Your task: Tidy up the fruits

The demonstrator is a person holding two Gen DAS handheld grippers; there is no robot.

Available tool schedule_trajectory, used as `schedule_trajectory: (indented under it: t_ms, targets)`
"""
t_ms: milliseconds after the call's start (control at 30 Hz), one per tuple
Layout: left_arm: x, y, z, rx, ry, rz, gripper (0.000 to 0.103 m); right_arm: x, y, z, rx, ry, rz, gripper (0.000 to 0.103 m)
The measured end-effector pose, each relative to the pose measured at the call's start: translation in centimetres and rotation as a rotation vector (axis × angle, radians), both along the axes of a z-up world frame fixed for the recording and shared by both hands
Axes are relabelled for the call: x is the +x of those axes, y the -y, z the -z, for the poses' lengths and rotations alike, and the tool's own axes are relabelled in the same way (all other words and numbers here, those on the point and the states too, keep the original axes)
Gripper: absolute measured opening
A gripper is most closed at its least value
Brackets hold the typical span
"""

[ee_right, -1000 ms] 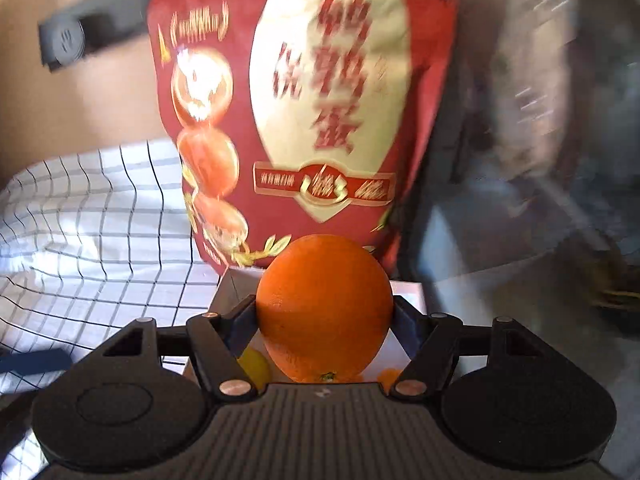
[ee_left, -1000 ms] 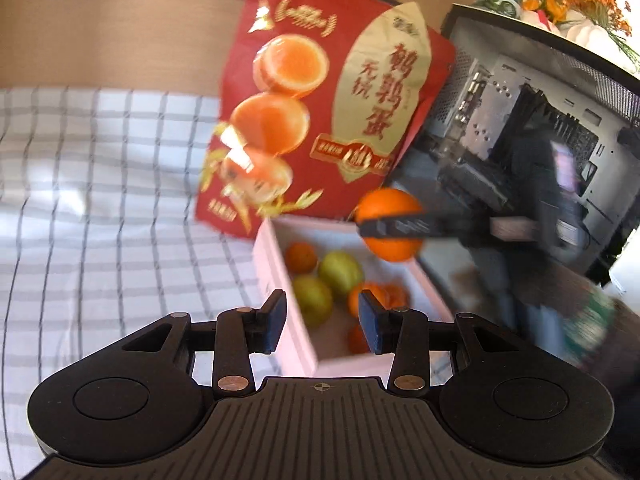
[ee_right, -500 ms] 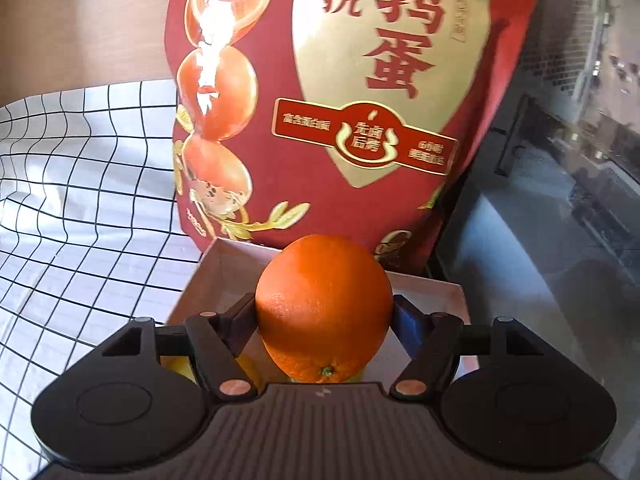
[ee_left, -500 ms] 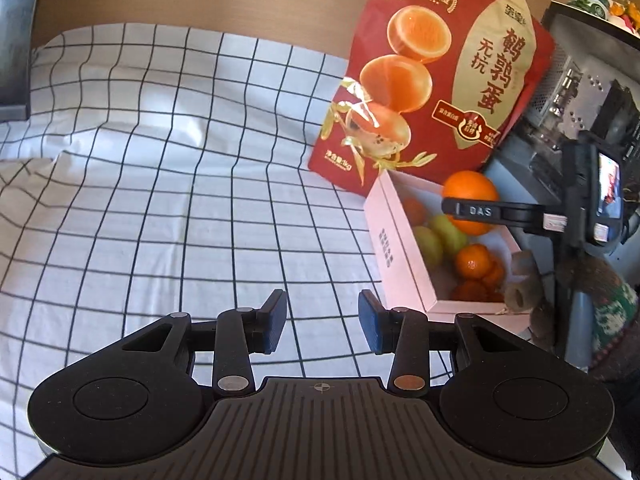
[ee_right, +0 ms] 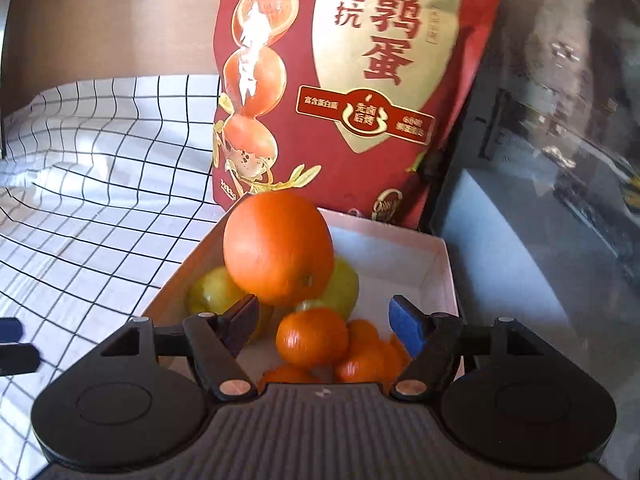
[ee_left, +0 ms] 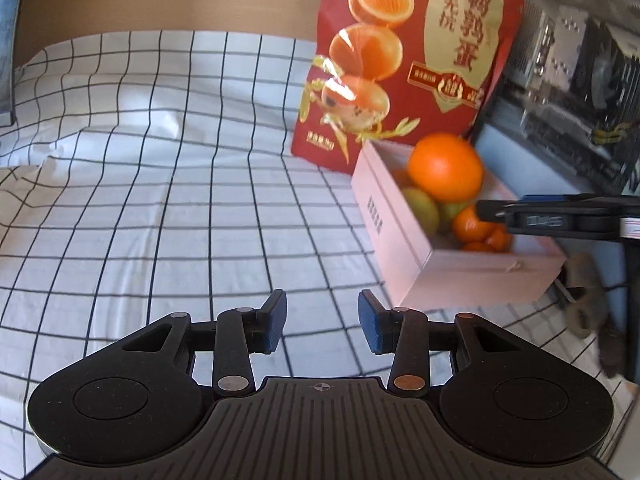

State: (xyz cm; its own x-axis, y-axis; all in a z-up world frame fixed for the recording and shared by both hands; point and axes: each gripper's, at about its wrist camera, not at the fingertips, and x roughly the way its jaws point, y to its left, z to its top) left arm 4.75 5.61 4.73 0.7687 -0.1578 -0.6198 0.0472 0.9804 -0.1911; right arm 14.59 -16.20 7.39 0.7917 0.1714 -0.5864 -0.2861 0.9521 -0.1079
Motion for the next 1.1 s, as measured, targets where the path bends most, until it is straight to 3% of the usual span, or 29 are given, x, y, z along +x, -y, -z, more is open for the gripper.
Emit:
schedule_trajectory:
  t_ms: [133, 200, 300, 533, 667, 833, 967, 1100]
  targets:
    - [0.1, 0.6, 1.1, 0.057, -0.021, -0.007, 0.044, -3.6, 0.3, -0.4, 0.028, 0.009, 0.001, 0.076]
    - [0.1, 1.2, 1.8, 0.064, -0.033, -0.002, 0.044, -5.8, 0.4, -0.3, 0.053, 0.017, -0.012, 0.086]
    - [0.1, 2.4, 2.9, 0.104, -0.052, 0.004, 0.044, -7.9, -0.1, 1.1, 0.035, -0.014, -0.009, 0.086]
    - [0.2, 4.6, 4.0, 0.170, 0.019, -0.025, 0.051, -6.7, -1.4, 5.9, 0.003, -0.172, 0.004, 0.087]
    - [0.2, 5.3, 4.3, 0.197, 0.049, -0.032, 0.052, -6.3, -1.0, 6.7, 0.031, -0.157, 0.070, 0.102]
    - [0.4, 5.3, 4.3, 0.194, 0.047, -0.038, 0.052, -6.1, 0.1, 7.3, 0.089, -0.147, 0.121, 0.103]
    - [0.5, 5.3, 4.3, 0.192, 0.047, -0.045, 0.052, -6.3, -0.1, 7.6, 0.064, -0.093, 0.070, 0.103]
    - [0.5, 5.4, 4.3, 0.192, 0.046, -0.044, 0.052, -5.9, 0.5, 7.7, 0.106, -0.090, 0.062, 0.103]
